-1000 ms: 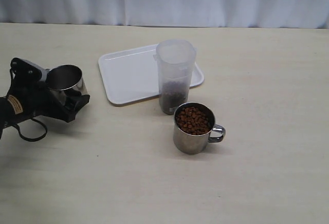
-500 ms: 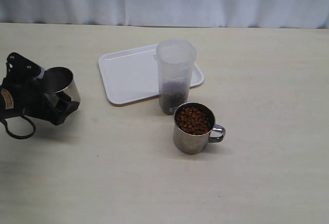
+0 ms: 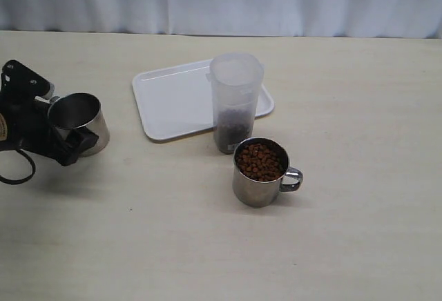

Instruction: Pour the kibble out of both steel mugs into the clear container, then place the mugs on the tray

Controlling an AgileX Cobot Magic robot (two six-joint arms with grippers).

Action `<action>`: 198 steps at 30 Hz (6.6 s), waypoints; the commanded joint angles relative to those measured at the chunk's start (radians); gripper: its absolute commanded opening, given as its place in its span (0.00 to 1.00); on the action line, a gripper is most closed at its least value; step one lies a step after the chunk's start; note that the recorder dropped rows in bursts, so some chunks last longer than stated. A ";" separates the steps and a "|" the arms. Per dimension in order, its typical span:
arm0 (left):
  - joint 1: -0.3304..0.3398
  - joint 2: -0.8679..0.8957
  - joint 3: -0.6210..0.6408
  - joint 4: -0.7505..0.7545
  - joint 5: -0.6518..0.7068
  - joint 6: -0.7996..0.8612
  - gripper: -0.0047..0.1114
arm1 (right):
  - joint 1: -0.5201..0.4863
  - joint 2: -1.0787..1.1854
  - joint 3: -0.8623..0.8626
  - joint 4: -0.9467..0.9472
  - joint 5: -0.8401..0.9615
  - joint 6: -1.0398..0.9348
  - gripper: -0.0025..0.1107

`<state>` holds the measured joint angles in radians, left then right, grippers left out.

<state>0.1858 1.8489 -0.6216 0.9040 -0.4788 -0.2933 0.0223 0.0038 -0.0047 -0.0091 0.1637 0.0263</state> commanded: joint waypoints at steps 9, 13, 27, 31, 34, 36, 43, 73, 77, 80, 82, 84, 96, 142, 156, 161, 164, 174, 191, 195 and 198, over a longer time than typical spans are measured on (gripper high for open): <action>0.002 -0.042 0.003 0.029 0.047 -0.039 0.82 | 0.003 -0.004 0.005 -0.005 -0.002 -0.005 0.06; 0.002 -0.097 0.022 0.100 0.033 -0.099 0.82 | 0.003 -0.004 0.005 -0.005 -0.002 -0.005 0.06; 0.002 -0.293 0.139 0.059 -0.003 -0.148 0.82 | 0.003 -0.004 0.005 -0.005 -0.002 -0.005 0.06; 0.002 -0.384 0.171 0.061 -0.039 -0.264 0.82 | 0.003 -0.004 0.005 -0.005 -0.002 -0.005 0.06; 0.002 -0.478 0.201 0.106 -0.120 -0.377 0.82 | 0.003 -0.004 0.005 -0.005 -0.002 -0.005 0.06; 0.002 -0.548 0.219 0.161 -0.187 -0.413 0.82 | 0.003 -0.004 0.005 -0.005 -0.002 -0.005 0.06; 0.002 -0.760 0.236 0.220 -0.245 -0.595 0.82 | 0.003 -0.004 0.005 -0.005 -0.002 -0.005 0.06; 0.000 -1.363 0.388 0.561 -0.083 -1.143 0.04 | 0.003 -0.004 0.005 -0.005 -0.002 -0.005 0.06; 0.000 -1.515 0.505 0.480 -0.030 -1.132 0.04 | 0.003 -0.004 0.005 -0.005 -0.002 -0.005 0.06; 0.000 -1.624 0.569 0.471 0.004 -1.132 0.04 | 0.003 -0.004 0.005 -0.005 -0.002 -0.005 0.06; 0.000 -1.692 0.604 0.471 0.024 -1.141 0.04 | 0.003 -0.004 0.005 -0.005 -0.002 -0.005 0.06; 0.000 -1.757 0.622 0.474 0.052 -1.147 0.04 | 0.003 -0.004 0.005 -0.005 -0.002 -0.005 0.06; 0.000 -1.849 0.622 0.578 0.246 -1.177 0.04 | 0.003 -0.004 0.005 -0.005 -0.002 -0.005 0.06; -0.037 -1.849 0.622 -0.454 0.444 -0.353 0.04 | 0.003 -0.004 0.005 -0.005 -0.002 -0.005 0.06; -0.035 -1.849 0.622 -1.132 0.615 0.488 0.04 | 0.003 -0.004 0.005 -0.005 -0.002 -0.005 0.06; -0.035 -1.849 0.622 -1.173 0.641 0.535 0.04 | 0.003 -0.004 0.005 -0.005 -0.002 -0.005 0.06; -0.035 -1.849 0.622 -1.128 0.641 0.490 0.04 | 0.003 -0.004 0.005 -0.005 -0.002 -0.005 0.06; -0.035 -1.849 0.622 -1.184 0.652 0.558 0.04 | 0.003 -0.004 0.005 -0.005 -0.002 -0.005 0.06; -0.035 -1.849 0.622 -1.151 0.686 0.621 0.04 | 0.003 -0.004 0.005 -0.005 -0.002 -0.005 0.06; -0.035 -1.849 0.622 -1.151 0.686 0.637 0.04 | 0.003 -0.004 0.005 -0.005 -0.002 -0.005 0.06; -0.035 -1.849 0.622 -1.149 0.684 0.636 0.04 | 0.003 -0.004 0.005 -0.005 -0.002 -0.005 0.06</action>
<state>0.1526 0.0028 -0.0034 -0.2481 0.2072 0.3345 0.0223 0.0038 -0.0047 -0.0091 0.1637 0.0263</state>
